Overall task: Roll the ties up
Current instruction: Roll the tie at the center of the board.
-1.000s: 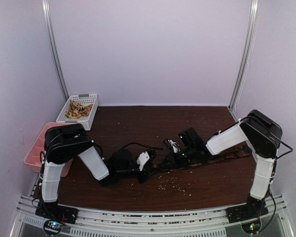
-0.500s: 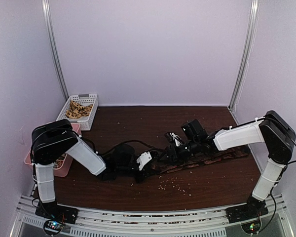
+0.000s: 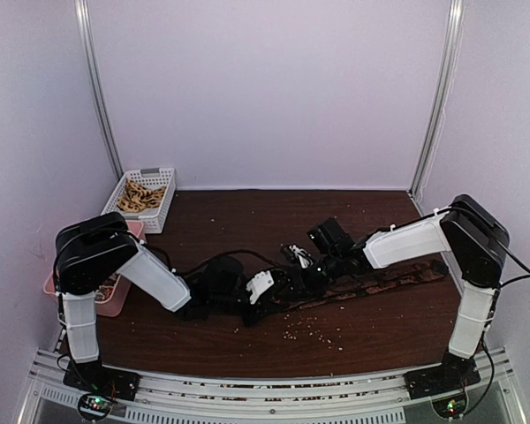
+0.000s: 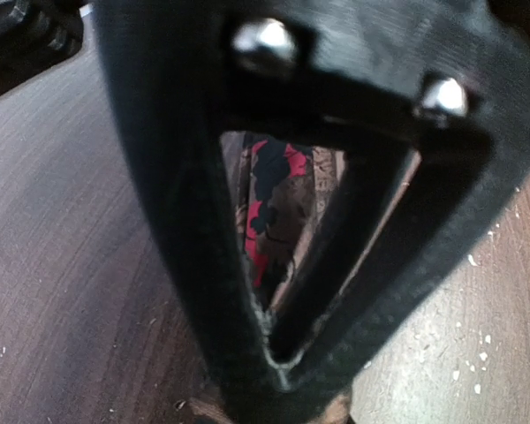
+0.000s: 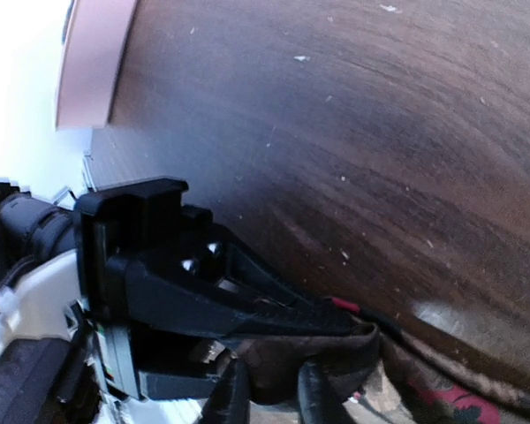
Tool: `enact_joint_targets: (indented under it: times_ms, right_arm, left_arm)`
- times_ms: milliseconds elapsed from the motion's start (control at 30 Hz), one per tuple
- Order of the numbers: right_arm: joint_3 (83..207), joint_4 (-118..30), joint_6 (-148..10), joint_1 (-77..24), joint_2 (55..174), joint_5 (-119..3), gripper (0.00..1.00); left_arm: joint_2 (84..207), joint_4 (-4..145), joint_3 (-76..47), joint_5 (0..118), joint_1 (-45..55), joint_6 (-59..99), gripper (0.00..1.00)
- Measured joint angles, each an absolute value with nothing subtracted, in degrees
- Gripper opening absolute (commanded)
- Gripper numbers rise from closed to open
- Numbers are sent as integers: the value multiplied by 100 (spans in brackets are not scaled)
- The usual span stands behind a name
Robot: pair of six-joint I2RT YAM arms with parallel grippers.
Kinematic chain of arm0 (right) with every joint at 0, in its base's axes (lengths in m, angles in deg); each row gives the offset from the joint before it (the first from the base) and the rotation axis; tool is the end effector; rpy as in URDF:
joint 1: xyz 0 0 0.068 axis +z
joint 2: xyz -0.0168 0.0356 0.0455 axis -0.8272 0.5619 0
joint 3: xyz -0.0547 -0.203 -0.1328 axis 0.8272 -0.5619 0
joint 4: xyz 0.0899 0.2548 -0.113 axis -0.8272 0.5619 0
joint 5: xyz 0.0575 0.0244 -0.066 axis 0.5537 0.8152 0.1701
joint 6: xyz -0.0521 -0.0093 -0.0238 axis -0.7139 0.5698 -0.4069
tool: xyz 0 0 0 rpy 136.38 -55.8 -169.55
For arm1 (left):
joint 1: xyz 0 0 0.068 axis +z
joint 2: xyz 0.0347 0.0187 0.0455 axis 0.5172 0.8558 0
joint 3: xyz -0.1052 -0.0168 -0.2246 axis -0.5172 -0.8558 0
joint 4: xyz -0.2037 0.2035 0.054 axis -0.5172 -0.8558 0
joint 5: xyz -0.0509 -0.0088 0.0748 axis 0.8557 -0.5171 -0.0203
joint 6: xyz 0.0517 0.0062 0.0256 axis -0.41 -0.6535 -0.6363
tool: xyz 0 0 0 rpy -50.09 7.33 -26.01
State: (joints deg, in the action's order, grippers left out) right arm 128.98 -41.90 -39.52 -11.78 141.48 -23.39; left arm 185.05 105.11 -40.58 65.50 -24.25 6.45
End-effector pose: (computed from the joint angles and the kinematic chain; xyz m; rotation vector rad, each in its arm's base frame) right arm 0.2606 0.2909 0.0931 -0.5623 2.6921 1.4293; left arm 0.2041 -0.3146 0.0325 1.1978 1.8665 -0.8188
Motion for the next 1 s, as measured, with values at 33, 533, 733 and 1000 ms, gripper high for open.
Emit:
enact_joint_targets:
  times_ms: [33,533,733,1000]
  right_arm:
    - [12911,-4196,-3967,-1178,14145,-2307,0]
    - [11989,-5355,-3672,-1570,14178,-1979,0]
    - [11779,-5853,-3355,-1670,14183,-1778,0]
    - [11774,-6098,-3112,-1670,14263,-1756,0]
  left_arm:
    - [18505,10487,-4047,6550,-2425,641,29]
    - [18398,11215,-4638,6288,-2425,774,79]
    - [18739,12026,-4697,6157,-2447,1015,80]
    - [19316,12553,-4229,5967,-2628,1248,73]
